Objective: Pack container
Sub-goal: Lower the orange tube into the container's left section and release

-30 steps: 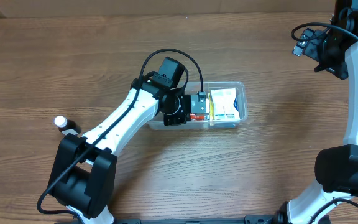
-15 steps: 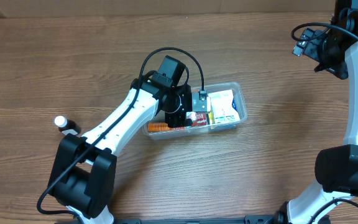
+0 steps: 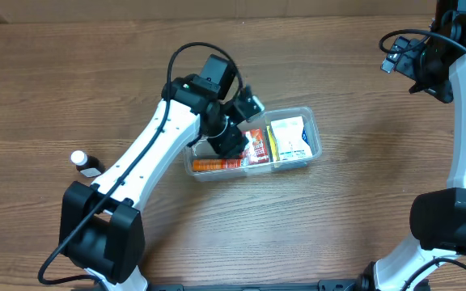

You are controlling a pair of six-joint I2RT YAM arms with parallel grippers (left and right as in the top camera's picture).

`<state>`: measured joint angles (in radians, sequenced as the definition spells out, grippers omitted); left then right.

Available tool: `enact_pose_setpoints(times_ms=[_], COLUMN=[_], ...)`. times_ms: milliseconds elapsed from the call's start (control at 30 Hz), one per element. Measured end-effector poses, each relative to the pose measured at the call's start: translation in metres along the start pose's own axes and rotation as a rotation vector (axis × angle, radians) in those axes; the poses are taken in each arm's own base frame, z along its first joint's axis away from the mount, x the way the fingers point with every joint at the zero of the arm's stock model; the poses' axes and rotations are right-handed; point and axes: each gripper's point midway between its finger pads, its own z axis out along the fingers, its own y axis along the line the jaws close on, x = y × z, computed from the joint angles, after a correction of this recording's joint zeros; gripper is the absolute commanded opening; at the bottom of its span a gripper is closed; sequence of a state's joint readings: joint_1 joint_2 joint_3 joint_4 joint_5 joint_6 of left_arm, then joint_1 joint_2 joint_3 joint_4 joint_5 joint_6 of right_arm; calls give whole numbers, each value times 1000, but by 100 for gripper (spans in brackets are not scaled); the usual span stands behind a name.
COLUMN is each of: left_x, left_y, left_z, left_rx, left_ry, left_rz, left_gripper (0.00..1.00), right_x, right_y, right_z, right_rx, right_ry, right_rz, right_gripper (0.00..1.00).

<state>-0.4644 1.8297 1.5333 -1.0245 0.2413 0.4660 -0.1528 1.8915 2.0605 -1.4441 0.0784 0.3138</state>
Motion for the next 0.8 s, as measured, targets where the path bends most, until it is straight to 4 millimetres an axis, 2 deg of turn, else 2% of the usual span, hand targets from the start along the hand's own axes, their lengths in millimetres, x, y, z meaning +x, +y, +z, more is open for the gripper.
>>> enact_pose_setpoints(times_ms=[100,200,267,400,467,667,767,800], left_x=[17,21,30,43,43,17,18,21], left_y=[2,16,33,53,56,72,72,71], left_z=[-2,-1,7,14,16,14,14,15], left_rx=[4,-54,-90,-121,-127,-191,-190,-184], left_ry=[60,69,67,59,50,-57,-56,-44], left_rz=[-53,-64,-90,-136,-137,-109,-106,-108], left_gripper=[83,84,84,84,84,86,75,75], right_x=[0,0,0,0,0,0,0,0], right_y=[0,0,0,0,0,0,0,0], right_z=[0,0,0,0,0,0,0,0], right_rx=[0,0,0,0,0,1,0,0], right_ry=[0,0,0,0,0,1,0,0], right_rz=[0,0,0,0,0,0,0,0], right_gripper=[100,100,100,100,100,100,100,100])
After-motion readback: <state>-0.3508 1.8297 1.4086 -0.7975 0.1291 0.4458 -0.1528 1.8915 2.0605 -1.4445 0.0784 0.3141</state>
